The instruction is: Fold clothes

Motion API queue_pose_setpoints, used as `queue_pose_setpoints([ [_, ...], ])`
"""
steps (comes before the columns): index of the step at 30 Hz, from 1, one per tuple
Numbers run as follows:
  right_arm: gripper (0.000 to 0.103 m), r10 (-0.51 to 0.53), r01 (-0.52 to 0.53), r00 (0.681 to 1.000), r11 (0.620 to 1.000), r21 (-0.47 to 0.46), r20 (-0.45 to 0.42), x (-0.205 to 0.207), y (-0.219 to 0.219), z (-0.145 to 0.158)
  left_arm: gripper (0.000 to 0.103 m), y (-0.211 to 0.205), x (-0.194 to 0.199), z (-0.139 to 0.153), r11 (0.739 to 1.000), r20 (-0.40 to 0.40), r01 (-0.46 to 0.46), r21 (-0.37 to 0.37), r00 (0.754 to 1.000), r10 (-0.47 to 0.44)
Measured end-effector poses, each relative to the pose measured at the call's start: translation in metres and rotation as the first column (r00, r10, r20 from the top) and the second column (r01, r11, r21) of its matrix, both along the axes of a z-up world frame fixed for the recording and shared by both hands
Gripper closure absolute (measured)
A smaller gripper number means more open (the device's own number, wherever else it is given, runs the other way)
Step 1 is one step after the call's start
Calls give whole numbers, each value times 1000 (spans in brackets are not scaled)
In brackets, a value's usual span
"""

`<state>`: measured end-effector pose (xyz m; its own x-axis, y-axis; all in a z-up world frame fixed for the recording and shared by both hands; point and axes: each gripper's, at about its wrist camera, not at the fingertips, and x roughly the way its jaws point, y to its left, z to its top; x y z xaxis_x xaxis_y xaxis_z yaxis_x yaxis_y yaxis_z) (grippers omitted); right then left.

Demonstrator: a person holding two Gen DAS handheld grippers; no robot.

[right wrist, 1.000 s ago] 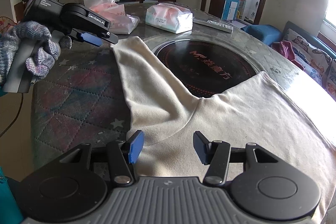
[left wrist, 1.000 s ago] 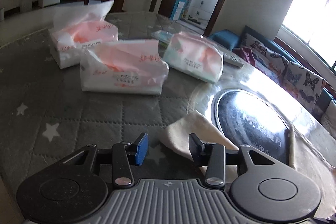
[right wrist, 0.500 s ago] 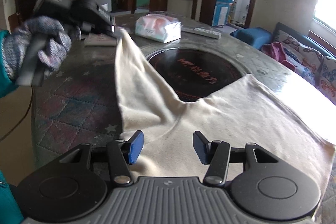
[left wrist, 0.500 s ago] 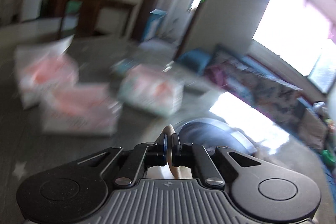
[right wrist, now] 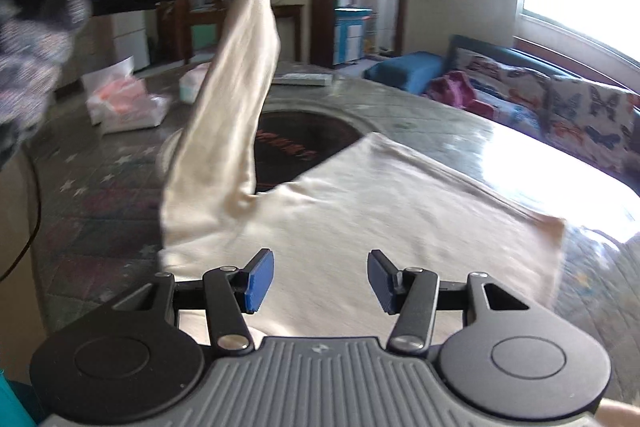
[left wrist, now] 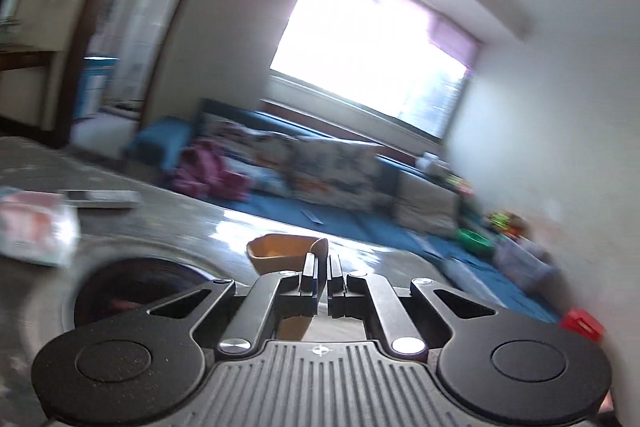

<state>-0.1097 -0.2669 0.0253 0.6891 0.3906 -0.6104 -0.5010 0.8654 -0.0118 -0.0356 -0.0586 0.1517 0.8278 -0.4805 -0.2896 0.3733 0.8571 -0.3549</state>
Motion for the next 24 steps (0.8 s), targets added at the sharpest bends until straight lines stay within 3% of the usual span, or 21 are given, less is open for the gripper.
queue_pose_setpoints([
  [6, 50, -121, 122, 992, 992, 30, -23, -4, -39, -9, 98, -50, -14, -29, 984, -66, 174, 28, 983, -172],
  [13, 50, -203, 205, 978, 979, 24, -53, -15, -67, -20, 94, -82, -28, -76, 935, -217, 343, 92, 923, -317],
  [16, 50, -234, 236, 971, 972, 20, -55, -21, -77, -21, 85, -69, -32, -83, 925, -233, 365, 105, 914, -334],
  [17, 50, -244, 245, 968, 969, 22, -52, -22, -81, -20, 74, -64, -34, -85, 922, -237, 372, 107, 910, -339],
  [18, 50, -253, 255, 966, 967, 24, -48, -24, -84, -18, 70, -57, -33, -86, 926, -233, 355, 124, 918, -321],
  [24, 51, -284, 286, 958, 956, 70, -28, -21, -92, -6, 73, -14, -15, -95, 954, -240, 203, 218, 959, -150],
])
